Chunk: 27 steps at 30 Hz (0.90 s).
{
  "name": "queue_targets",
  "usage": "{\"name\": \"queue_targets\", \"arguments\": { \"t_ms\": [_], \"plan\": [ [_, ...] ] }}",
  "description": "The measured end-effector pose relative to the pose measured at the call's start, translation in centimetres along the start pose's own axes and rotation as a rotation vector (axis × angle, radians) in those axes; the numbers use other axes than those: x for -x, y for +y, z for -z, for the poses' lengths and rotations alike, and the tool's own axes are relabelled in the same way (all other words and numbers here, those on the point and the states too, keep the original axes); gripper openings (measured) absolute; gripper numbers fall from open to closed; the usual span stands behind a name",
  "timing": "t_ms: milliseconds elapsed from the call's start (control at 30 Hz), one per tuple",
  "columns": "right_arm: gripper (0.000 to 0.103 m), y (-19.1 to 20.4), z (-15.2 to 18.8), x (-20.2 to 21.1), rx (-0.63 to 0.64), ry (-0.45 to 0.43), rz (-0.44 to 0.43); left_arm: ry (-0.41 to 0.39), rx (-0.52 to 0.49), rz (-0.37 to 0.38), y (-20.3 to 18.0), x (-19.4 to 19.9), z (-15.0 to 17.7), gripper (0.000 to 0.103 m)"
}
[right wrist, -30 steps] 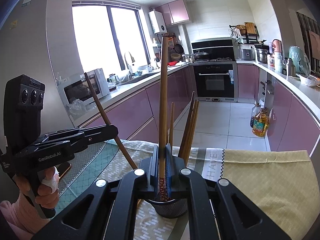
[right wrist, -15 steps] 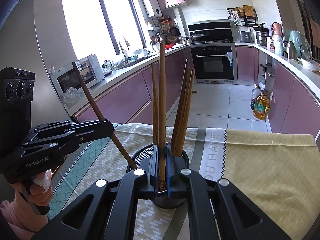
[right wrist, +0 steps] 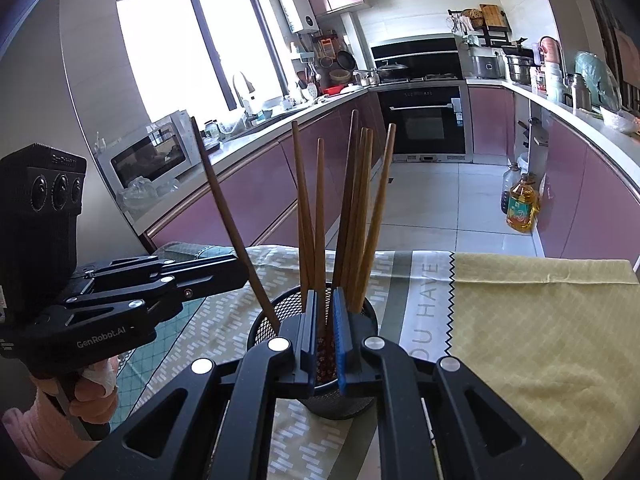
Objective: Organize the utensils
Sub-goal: 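Open both grippers and withdraw them from the mesh cup, then move both open grippers over the last two chopsticks on the cloth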
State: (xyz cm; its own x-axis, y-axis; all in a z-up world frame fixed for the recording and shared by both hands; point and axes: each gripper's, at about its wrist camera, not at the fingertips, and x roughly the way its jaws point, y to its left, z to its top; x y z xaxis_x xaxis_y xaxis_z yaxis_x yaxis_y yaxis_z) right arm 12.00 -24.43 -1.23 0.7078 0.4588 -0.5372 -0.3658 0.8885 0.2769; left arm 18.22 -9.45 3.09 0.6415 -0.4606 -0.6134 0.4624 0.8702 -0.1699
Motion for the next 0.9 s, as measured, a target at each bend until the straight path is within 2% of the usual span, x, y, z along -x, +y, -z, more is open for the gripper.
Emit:
{"name": "queue_targets", "arguments": {
  "t_ms": [67, 333, 533, 667, 767, 900],
  "plan": [
    [0.008, 0.1, 0.1, 0.3, 0.003, -0.004, -0.005, -0.003, 0.006, -0.006, 0.3, 0.1, 0.3, 0.012],
    [0.018, 0.9, 1.0, 1.8, 0.023, -0.017, -0.040, -0.039, 0.026, -0.009, 0.9, 1.4, 1.0, 0.015],
    [0.022, 2.7, 2.7, 2.5, 0.057, -0.004, -0.105, -0.082, 0.019, -0.029, 1.2, 4.0, 3.3, 0.029],
    [0.032, 3.7, 4.5, 2.4, 0.080, 0.032, -0.144, -0.080, 0.025, -0.029, 1.7, 5.3, 5.4, 0.040],
    [0.033, 4.3, 6.2, 1.2, 0.081, 0.093, -0.163, -0.056, 0.013, -0.075, 2.2, 5.5, 7.4, 0.047],
    [0.034, 4.8, 8.6, -0.8, 0.060, 0.173, -0.184, 0.001, 0.038, -0.109, 3.1, 5.1, 9.7, 0.048]
  ]
}}
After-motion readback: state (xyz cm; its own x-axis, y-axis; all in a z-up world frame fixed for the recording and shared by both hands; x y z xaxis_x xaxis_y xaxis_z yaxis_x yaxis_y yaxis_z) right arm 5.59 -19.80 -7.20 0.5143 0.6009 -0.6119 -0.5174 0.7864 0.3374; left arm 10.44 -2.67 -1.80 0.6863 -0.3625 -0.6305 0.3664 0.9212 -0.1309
